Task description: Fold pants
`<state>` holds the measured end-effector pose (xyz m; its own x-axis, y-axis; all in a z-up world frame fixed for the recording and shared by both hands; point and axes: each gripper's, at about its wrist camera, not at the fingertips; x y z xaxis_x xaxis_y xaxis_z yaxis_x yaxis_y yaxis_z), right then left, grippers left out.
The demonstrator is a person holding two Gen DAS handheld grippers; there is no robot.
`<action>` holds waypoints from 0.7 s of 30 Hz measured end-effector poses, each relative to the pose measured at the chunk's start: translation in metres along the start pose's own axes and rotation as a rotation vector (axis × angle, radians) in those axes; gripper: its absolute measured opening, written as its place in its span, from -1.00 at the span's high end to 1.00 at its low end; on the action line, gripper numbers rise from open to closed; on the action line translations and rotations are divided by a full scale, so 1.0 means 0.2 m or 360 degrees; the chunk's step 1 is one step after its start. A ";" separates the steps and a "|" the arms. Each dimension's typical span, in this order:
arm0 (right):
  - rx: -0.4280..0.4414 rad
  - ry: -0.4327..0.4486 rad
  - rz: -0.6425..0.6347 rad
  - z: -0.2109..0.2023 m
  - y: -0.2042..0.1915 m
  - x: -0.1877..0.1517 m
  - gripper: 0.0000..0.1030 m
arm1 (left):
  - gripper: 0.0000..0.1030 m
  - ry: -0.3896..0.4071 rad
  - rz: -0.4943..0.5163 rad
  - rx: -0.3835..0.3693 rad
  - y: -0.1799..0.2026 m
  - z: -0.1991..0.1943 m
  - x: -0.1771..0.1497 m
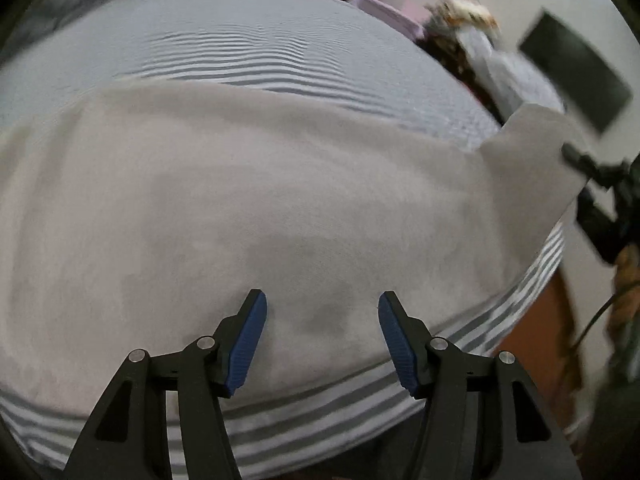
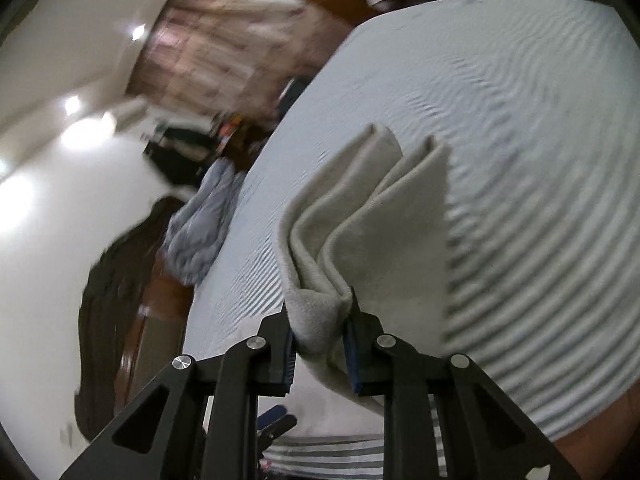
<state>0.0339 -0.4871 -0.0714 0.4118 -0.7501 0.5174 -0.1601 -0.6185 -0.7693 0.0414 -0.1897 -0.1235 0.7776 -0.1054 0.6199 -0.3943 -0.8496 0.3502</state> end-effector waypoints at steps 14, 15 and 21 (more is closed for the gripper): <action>0.0106 -0.0593 -0.0318 0.82 -0.55 -0.73 0.62 | -0.15 0.0258 -0.0254 0.0161 -0.66 -0.51 0.04; 0.0091 -0.0621 -0.0362 0.85 -0.56 -0.80 0.62 | -0.15 0.0257 -0.0280 0.0163 -0.70 -0.52 0.03; -0.0002 -0.0683 -0.0398 0.98 -0.56 -0.99 0.36 | -0.15 0.0244 -0.0373 0.0122 -0.80 -0.54 -0.01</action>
Point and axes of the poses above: each gripper's, at about its wrist camera, not at the fingertips, and z roughly the way its jaws point, y to its right, x to its top, and after that the axes turned 12 degrees about y, right-handed
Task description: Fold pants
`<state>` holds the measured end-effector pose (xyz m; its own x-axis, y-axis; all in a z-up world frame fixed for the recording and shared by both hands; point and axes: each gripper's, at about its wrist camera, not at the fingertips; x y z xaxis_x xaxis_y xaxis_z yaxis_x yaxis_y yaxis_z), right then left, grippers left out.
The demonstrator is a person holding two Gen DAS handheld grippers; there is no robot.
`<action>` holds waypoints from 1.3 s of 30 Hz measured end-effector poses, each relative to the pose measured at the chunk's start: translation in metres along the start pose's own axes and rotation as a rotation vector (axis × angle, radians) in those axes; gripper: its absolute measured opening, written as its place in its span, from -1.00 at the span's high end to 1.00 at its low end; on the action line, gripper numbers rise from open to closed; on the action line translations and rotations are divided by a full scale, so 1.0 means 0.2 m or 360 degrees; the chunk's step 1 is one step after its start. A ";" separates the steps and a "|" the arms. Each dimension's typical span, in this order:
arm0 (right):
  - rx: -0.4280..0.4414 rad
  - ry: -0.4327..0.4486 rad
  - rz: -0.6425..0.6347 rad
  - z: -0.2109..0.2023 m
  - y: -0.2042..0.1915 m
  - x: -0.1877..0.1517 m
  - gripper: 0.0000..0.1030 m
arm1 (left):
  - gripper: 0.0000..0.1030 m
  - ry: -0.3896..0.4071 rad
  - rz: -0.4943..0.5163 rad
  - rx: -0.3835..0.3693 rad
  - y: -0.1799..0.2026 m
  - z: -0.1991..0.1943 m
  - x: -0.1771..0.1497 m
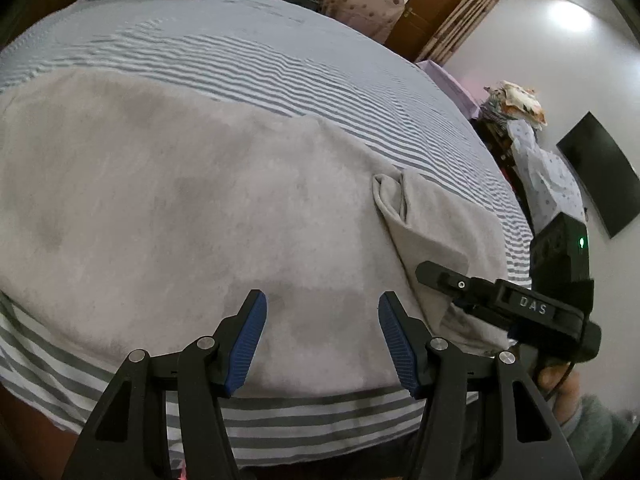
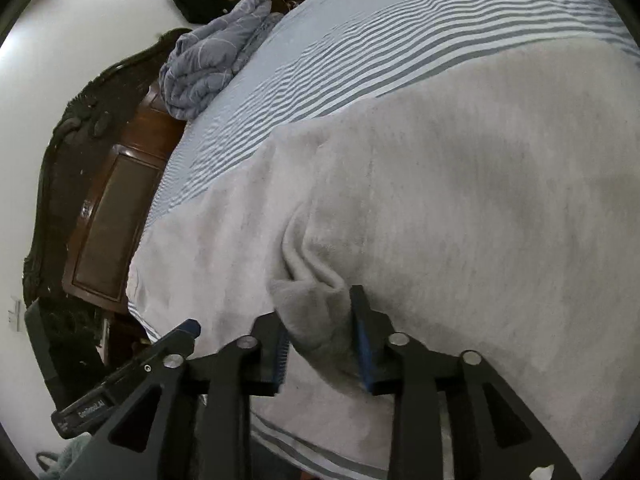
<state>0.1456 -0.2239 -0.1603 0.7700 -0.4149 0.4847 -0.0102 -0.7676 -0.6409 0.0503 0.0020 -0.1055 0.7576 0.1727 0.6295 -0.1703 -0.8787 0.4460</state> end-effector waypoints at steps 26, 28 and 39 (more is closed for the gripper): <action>-0.0054 0.0270 0.0476 -0.44 0.43 -0.17 0.24 | -0.18 -0.0349 -0.0421 -0.0362 0.09 0.32 0.03; -0.0033 0.0301 0.0573 -0.50 0.52 -0.18 0.34 | -0.18 -0.0360 -0.0414 -0.0362 0.10 0.32 0.04; 0.0002 0.0311 0.0635 -0.51 0.61 -0.18 0.45 | -0.04 -0.0391 -0.0205 -0.0200 0.31 0.43 0.08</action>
Point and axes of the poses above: each gripper's, at about its wrist camera, not at the fingertips, and z roughly the way its jaws point, y to its right, x to its top, and after that the axes turned 12 degrees about y, right-handed
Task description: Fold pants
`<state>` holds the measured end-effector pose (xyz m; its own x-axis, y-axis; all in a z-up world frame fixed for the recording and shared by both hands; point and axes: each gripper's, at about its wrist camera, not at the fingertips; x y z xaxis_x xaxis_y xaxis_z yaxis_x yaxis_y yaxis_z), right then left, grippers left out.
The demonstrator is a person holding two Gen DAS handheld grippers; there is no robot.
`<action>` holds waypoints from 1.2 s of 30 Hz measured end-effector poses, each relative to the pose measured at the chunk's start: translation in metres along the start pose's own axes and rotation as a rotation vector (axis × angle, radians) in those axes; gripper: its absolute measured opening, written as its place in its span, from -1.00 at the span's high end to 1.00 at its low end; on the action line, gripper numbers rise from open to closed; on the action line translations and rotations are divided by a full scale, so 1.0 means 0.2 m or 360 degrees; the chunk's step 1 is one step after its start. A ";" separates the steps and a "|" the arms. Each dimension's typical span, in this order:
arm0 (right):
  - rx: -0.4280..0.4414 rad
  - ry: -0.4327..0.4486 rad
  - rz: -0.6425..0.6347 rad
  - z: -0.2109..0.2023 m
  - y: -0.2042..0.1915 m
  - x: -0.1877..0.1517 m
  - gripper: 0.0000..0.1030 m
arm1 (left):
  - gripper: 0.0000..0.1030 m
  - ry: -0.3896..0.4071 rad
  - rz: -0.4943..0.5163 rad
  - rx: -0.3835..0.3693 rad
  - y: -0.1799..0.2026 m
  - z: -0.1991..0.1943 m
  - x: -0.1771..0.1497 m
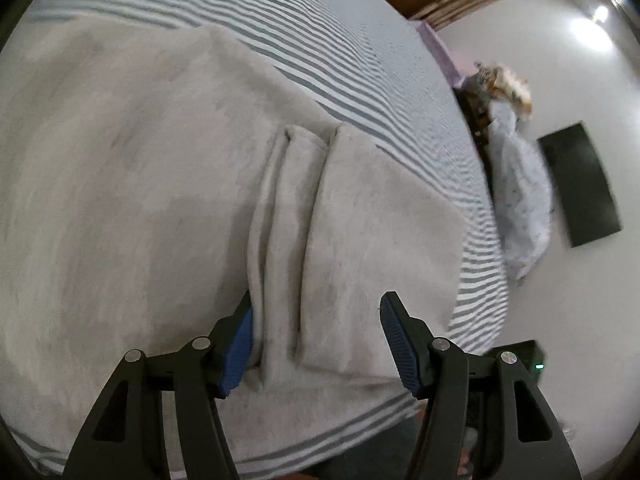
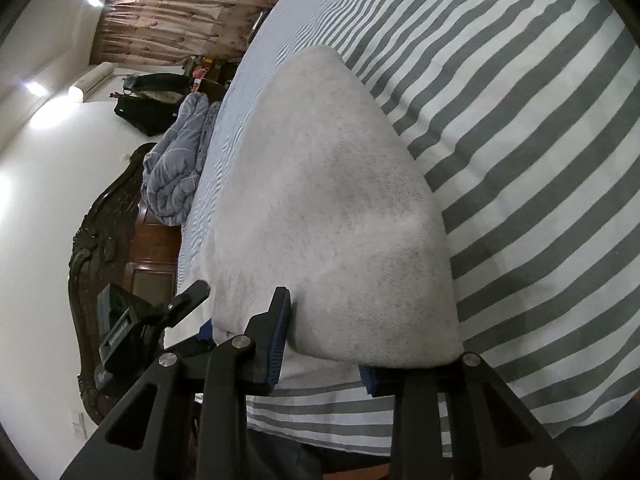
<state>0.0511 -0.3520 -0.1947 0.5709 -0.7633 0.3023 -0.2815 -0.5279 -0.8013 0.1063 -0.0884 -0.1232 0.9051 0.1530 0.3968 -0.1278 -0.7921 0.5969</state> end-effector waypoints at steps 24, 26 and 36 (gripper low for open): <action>0.0044 -0.0091 -0.0152 0.08 -0.25 -0.07 0.74 | 0.69 0.0150 0.0213 0.0124 0.11 -0.26 0.14; 0.0056 -0.0119 -0.0178 0.11 -0.28 -0.09 0.74 | 0.69 0.0146 0.0179 0.0150 0.04 -0.28 0.14; -0.0053 -0.0192 -0.0362 0.22 -0.37 -0.19 0.70 | 0.69 0.0112 0.0049 0.0194 -0.22 -0.26 0.05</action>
Point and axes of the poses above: each gripper's, at about its wrist camera, not at the fingertips, and z roughly the way its jaws point, y to its right, x to its top, and after that the axes turned 12 degrees about y, right-handed
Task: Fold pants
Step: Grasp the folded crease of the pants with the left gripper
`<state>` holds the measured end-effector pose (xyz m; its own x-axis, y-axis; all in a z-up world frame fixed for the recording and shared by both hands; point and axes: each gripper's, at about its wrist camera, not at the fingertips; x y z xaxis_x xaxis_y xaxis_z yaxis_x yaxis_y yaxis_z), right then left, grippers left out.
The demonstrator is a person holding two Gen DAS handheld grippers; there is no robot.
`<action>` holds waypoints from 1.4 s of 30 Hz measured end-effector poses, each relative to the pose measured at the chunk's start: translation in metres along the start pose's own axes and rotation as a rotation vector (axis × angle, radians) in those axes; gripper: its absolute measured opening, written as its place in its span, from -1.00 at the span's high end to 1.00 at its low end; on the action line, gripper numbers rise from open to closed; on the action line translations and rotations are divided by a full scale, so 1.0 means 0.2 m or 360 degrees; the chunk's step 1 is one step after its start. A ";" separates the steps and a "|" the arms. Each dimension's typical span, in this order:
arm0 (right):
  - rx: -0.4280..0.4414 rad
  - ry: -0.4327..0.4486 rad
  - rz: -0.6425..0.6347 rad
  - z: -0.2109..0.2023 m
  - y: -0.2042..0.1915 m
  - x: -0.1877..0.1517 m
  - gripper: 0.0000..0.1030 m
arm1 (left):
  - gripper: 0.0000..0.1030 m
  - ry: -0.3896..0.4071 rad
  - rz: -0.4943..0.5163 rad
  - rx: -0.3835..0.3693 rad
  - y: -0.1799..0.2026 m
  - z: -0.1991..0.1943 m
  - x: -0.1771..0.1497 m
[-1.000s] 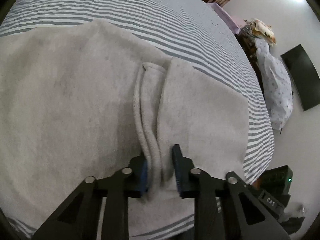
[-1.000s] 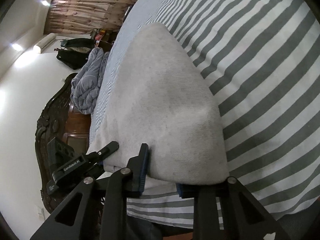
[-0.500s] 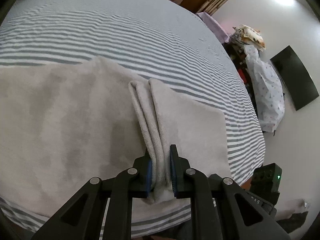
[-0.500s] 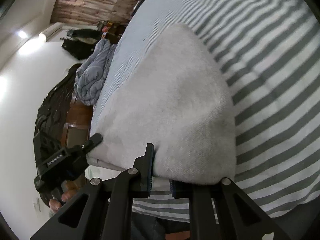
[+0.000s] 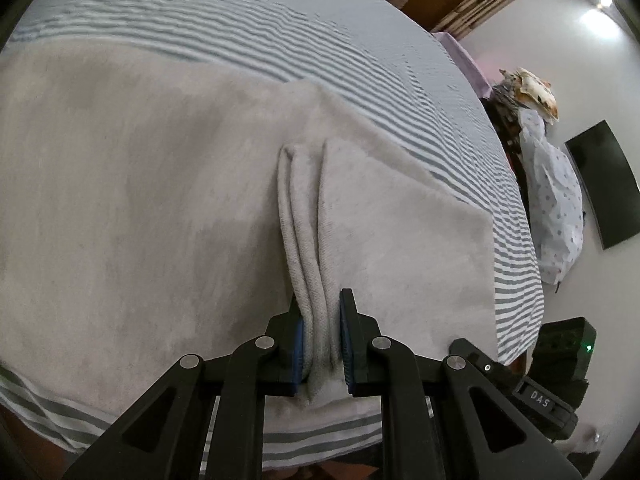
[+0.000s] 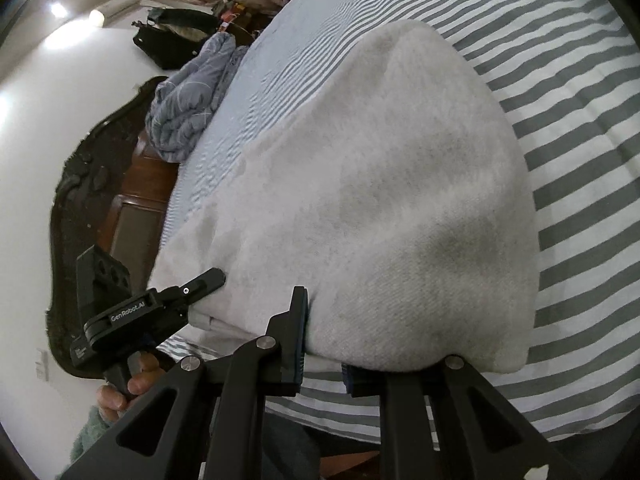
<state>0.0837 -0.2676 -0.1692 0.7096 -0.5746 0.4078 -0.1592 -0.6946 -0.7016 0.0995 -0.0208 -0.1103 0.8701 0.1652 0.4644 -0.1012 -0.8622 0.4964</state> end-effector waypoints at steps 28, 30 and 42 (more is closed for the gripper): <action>-0.0433 0.0028 -0.0162 -0.35 0.05 -0.02 0.41 | 0.65 0.0012 0.0173 0.0011 0.03 0.02 -0.04; -0.0495 0.0049 -0.0291 -0.38 -0.02 -0.01 0.40 | 0.65 0.0017 0.0215 0.0031 0.04 0.03 -0.05; -0.0635 -0.0013 -0.0527 -0.23 -0.09 0.08 0.38 | 0.59 0.0037 0.0214 0.0027 0.02 0.05 -0.08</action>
<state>0.0661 -0.2832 -0.1229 0.7715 -0.2938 0.5644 -0.1734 -0.9505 -0.2578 0.0900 -0.0320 -0.1221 0.8377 0.0589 0.5430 -0.2075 -0.8853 0.4161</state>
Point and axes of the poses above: each gripper's, at about its wrist camera, not at the fingertips, and z roughly the way its jaws point, y to its right, x to its top, and after that the axes turned 12 degrees about y, right-handed
